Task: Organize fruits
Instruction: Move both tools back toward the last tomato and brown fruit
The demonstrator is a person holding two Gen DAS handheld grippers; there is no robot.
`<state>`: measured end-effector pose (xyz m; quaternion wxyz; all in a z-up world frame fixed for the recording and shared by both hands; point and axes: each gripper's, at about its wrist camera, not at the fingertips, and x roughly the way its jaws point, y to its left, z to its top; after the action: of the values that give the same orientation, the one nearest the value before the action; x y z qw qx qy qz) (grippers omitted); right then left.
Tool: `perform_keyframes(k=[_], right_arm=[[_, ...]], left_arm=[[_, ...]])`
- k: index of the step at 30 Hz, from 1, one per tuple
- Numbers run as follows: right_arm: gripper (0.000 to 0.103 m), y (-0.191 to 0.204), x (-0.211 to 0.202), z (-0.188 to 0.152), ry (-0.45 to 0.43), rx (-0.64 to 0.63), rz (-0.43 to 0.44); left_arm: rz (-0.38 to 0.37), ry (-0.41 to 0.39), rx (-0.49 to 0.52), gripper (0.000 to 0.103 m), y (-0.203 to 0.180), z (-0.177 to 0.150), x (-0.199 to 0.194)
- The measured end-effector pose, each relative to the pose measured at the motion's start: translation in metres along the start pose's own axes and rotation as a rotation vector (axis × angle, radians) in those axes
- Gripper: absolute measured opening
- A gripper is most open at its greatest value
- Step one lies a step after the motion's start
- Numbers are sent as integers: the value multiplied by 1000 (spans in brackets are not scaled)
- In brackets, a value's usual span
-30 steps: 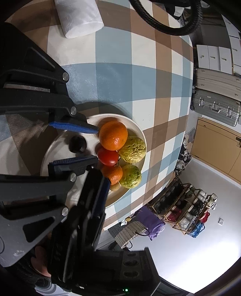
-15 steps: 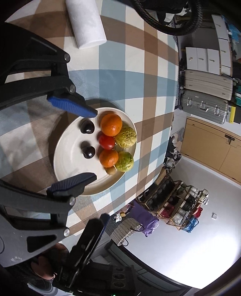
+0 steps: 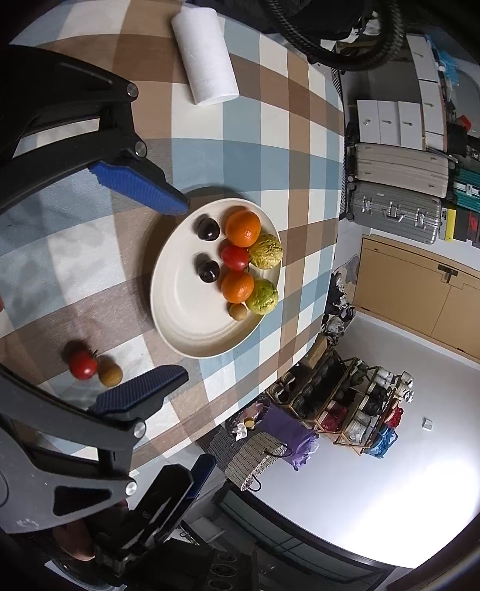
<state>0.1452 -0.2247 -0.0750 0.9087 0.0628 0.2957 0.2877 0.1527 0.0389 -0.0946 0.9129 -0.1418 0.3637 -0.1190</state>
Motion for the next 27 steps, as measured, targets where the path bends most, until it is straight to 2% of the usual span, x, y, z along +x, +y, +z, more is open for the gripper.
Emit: perform_keyframes(k=[2, 6, 10, 18, 27], right_arm=[[102, -1, -6, -4, -4, 12, -7], [102, -1, -16, -15, -7, 16, -22], [103, -3, -23, -27, -7, 26, -38], [103, -12, -35, -55, 2, 52, -87], [103, -27, -39, -83, 33, 85, -138]], left_arm=[[3, -1, 5, 86, -5, -5, -6], [6, -6, 5, 101, -12, -15, -17], [8, -17, 11, 101, -18, -25, -26], [29, 21, 60, 102, -33, -48, -20], [5, 111, 125, 102, -54, -71, 7]])
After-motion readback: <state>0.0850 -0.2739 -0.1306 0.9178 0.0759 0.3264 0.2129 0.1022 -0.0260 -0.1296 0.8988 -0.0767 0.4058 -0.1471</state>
